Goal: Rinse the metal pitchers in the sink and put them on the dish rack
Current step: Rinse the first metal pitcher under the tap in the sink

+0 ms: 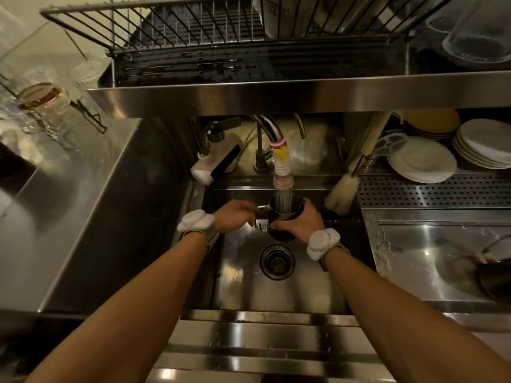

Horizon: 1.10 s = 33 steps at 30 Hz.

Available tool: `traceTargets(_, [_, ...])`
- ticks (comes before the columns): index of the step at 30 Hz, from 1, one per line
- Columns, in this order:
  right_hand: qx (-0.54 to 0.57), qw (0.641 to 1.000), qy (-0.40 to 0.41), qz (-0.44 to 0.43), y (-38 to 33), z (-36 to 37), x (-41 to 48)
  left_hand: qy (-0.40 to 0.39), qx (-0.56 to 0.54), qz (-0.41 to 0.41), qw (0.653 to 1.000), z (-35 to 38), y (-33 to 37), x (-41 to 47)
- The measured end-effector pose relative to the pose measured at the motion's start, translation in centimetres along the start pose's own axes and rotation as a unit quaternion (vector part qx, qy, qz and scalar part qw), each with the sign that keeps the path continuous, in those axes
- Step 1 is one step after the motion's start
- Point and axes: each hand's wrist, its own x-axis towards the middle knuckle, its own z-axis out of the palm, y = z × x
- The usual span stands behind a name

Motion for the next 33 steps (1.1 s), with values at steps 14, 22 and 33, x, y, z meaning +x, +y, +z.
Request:
traceTargets(14, [-0.045, 0.995, -0.062, 0.071, 1.4, -1.6, -1.0, 0.112, 0.319, 0.112, 0.935, 0.1, 2.5, -0.9])
traceTargets(22, [-0.066, 0.995, -0.049, 0.062, 1.2, -2.6, -1.3, 0.15, 0.57, 0.199, 0.783, -0.1, 4.7, -2.6])
traceTargets(33, [-0.105, 0.992, -0.062, 0.031, 0.4, -4.4, -1.9, 0.186, 0.629, 0.198, 0.729, 1.2, 5.6, -3.1])
